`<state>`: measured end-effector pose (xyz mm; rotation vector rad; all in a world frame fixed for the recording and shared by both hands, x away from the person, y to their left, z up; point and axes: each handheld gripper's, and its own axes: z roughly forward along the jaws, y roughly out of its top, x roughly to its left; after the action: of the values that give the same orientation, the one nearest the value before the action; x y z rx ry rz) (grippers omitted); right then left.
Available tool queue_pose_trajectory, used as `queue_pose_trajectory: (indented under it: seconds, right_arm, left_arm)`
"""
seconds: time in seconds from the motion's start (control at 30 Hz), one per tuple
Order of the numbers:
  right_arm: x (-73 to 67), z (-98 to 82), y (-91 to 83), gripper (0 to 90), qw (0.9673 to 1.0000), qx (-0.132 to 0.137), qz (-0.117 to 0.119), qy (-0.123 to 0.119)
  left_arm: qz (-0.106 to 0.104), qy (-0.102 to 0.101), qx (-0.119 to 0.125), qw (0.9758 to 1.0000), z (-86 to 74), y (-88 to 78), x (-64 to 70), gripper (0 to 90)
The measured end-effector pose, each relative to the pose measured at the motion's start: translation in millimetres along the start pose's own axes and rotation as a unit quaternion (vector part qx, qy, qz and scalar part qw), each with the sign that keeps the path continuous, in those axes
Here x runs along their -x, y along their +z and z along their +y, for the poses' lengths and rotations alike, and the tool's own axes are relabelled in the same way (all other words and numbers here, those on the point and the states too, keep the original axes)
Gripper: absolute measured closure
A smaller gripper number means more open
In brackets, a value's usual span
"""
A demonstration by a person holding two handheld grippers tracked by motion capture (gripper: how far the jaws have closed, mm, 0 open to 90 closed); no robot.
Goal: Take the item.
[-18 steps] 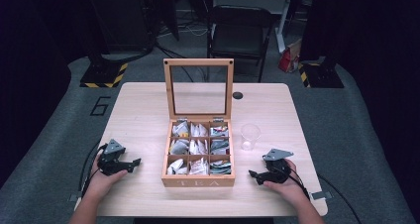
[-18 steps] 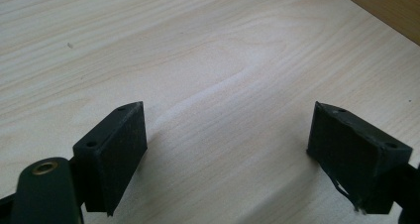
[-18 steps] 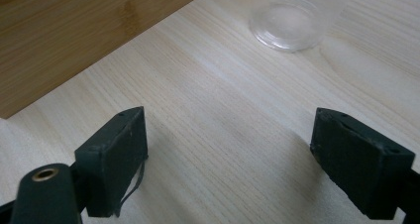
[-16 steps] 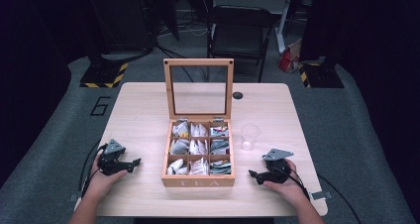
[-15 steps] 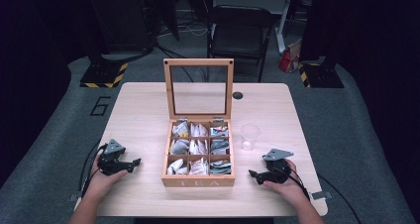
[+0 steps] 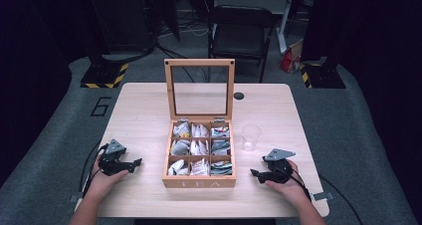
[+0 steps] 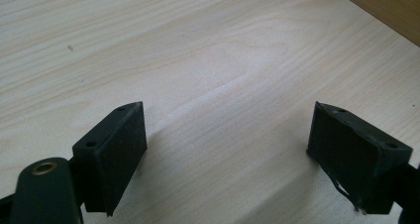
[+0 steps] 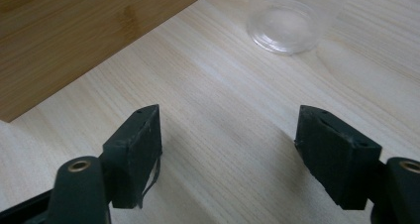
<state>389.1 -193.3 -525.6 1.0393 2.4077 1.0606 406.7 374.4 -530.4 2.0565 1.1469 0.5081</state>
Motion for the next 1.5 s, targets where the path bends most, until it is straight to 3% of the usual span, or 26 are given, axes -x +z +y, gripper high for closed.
queue_pose_trajectory:
  seconds: [0.1, 0.27, 0.43, 0.67, 0.9, 1.1, 1.2, 1.4, 1.43, 1.5]
  right_arm:
    - [0.3, 0.8, -1.4, 29.8, 1.0, -0.007, 0.003, -0.007]
    - [-2.8, 2.7, -2.6, 34.2, 0.9999, -0.014, -0.002, 0.002]
    - [-6.2, 5.8, -4.1, 38.8, 0.9996, -0.026, 0.012, 0.006]
    - [-7.5, 14.6, -9.3, 42.7, 0.9995, -0.018, 0.017, 0.017]
    - [-11.1, 22.8, -16.0, 42.5, 0.9997, -0.023, 0.007, 0.01]
    - [-15.9, 36.1, -26.5, 42.7, 0.9997, 0.003, 0.012, 0.019]
    - [-18.5, 41.4, -30.3, 42.2, 0.9997, 0.004, 0.014, 0.021]
    - [-22.3, 51.2, -34.0, 45.1, 0.9997, -0.002, 0.022, 0.003]
    - [-24.9, 55.8, -35.8, 45.5, 0.9997, -0.003, 0.022, -0.008]
    - [-26.7, 59.7, -36.8, 45.6, 0.9996, -0.003, 0.028, -0.007]
  left_arm:
    - [0.001, -0.002, 0.002, 1.0, -0.1, 0.2, 0.3, 14.8]
    - [0.004, 0.001, 0.002, 1.0, 0.0, -0.1, 0.1, 14.8]
    - [0.003, -0.001, -0.001, 1.0, -0.3, -0.7, 0.6, 14.8]
    - [0.001, -0.002, 0.001, 1.0, -0.8, -0.6, 1.0, 14.8]
    - [0.003, 0.003, 0.001, 1.0, -0.8, -0.8, 0.5, 14.8]
    - [0.003, 0.003, 0.001, 1.0, -0.9, -0.9, 0.6, 14.8]
    - [0.003, 0.002, 0.001, 1.0, -0.9, -0.9, 0.6, 14.8]
    - [0.004, 0.003, 0.001, 1.0, -0.9, -0.8, 0.5, 14.8]
    - [0.004, 0.003, 0.001, 1.0, -0.9, -0.8, 0.5, 14.8]
    - [0.004, 0.003, 0.001, 1.0, -0.9, -0.8, 0.6, 14.8]
